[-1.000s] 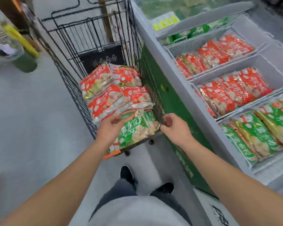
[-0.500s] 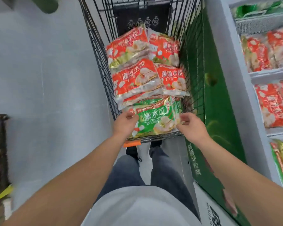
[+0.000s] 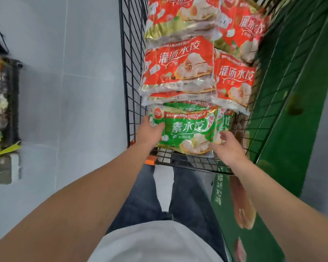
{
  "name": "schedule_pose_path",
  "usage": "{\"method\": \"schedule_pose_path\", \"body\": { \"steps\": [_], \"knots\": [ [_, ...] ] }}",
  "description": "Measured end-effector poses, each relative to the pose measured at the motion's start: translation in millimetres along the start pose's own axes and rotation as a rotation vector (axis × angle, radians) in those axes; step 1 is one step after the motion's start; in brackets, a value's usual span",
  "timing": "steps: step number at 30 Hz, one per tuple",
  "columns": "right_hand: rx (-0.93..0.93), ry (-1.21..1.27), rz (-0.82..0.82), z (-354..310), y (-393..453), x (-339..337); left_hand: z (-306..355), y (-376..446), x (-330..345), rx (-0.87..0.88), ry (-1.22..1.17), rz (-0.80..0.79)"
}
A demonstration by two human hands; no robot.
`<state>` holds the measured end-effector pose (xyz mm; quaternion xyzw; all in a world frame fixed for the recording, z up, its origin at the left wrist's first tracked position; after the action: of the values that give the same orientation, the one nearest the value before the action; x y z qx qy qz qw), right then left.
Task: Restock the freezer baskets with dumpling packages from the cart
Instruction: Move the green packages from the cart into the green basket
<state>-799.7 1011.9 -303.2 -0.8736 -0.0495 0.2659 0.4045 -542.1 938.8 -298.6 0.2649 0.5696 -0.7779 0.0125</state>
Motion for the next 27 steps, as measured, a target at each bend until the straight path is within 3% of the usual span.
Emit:
{"method": "schedule_pose_path", "body": {
  "steps": [5,18,23,27],
  "knots": [
    [0.104,0.051,-0.034,15,25,12,-4,30,12,-0.126,0.039,0.014],
    [0.263,0.362,0.253,48,43,24,-27,60,19,-0.261,-0.070,-0.061],
    [0.274,0.354,0.420,45,34,12,-28,62,22,-0.199,-0.118,-0.096],
    [0.276,0.412,0.453,38,28,11,-27,54,14,-0.094,-0.113,-0.019]
  ]
}}
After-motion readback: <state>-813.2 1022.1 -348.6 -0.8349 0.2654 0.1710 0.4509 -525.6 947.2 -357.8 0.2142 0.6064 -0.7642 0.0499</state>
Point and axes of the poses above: each hand's wrist, its own y-axis towards the middle knuckle, its own x-axis out of the palm, z = x × y, the point moved 7 cm from there along y, towards the middle knuckle, and after that the axes turned 15 degrees about -x, right-handed, at the moved point
